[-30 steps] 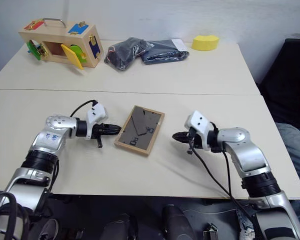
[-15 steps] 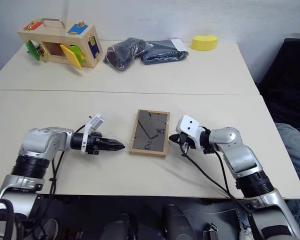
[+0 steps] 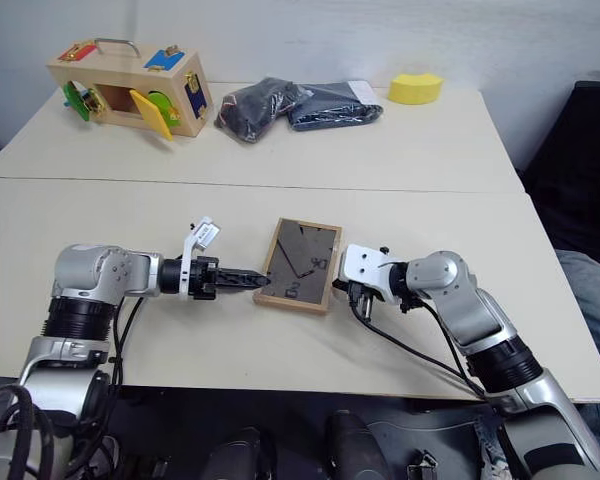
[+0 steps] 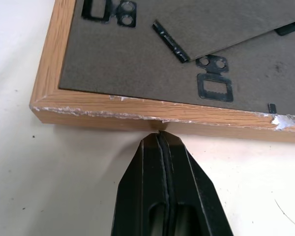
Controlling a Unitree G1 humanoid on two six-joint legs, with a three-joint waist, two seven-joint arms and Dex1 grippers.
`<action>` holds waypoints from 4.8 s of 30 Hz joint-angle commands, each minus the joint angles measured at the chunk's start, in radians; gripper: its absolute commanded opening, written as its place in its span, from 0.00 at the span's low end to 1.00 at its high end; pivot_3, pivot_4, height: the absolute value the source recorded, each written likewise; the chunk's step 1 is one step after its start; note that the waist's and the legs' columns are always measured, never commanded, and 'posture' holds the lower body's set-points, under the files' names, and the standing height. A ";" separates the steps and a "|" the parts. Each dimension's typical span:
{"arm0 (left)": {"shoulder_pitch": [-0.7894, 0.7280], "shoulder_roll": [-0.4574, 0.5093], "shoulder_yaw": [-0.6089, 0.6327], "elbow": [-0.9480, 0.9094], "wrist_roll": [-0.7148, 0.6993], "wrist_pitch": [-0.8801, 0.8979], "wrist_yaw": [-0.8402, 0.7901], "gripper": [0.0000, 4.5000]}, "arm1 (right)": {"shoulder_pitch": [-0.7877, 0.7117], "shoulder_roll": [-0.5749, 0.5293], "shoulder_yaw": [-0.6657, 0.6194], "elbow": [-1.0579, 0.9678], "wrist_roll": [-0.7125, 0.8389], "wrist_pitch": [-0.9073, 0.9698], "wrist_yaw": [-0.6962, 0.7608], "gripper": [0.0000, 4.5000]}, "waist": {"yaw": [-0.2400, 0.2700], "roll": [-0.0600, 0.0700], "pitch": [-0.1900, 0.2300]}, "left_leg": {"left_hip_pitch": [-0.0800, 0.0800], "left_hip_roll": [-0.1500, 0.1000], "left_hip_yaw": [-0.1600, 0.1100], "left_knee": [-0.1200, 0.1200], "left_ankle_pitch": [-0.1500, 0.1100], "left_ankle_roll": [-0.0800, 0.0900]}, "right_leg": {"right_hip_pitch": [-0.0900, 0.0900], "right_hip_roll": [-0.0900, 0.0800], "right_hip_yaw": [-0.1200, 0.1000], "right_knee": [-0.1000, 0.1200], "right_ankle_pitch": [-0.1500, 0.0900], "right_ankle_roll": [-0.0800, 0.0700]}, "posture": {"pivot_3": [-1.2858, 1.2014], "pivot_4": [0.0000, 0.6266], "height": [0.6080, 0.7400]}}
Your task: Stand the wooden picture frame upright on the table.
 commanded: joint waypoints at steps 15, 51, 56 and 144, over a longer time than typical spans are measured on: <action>-0.084 -0.057 0.005 0.100 -0.047 0.032 0.025 0.51 | 0.020 0.031 -0.019 -0.017 -0.014 -0.035 -0.029 0.00 | 0.009 0.000 0.000 | -0.001 0.000 0.000 0.000 0.000 0.000 | -0.001 0.000 0.000 0.000 0.000 0.000 | 0.52 0.24 1.00; -0.051 0.021 0.088 -0.157 -0.232 0.056 0.030 0.28 | -0.145 0.066 -0.265 -0.244 0.511 0.530 -0.143 1.00 | -0.006 0.001 0.000 | -0.005 0.000 -0.001 -0.001 0.001 -0.001 | -0.006 0.000 0.000 0.001 0.000 0.000 | 0.52 0.24 1.00; -0.034 0.043 0.099 -0.185 -0.252 0.075 0.032 0.28 | -0.033 -0.186 -0.263 -0.177 0.285 0.099 -0.028 1.00 | 0.000 0.000 0.000 | -0.006 -0.001 -0.001 -0.002 0.001 -0.001 | -0.006 0.000 0.000 -0.002 0.000 0.000 | 0.52 0.24 1.00; 0.307 0.518 0.286 -0.549 -0.278 -0.549 -0.129 1.00 | 0.127 -0.380 -0.502 -0.058 0.843 0.384 0.313 1.00 | -0.008 0.000 0.001 | 0.000 0.000 -0.007 -0.004 0.001 -0.002 | 0.001 0.003 -0.001 -0.003 -0.001 -0.002 | 0.52 0.24 1.00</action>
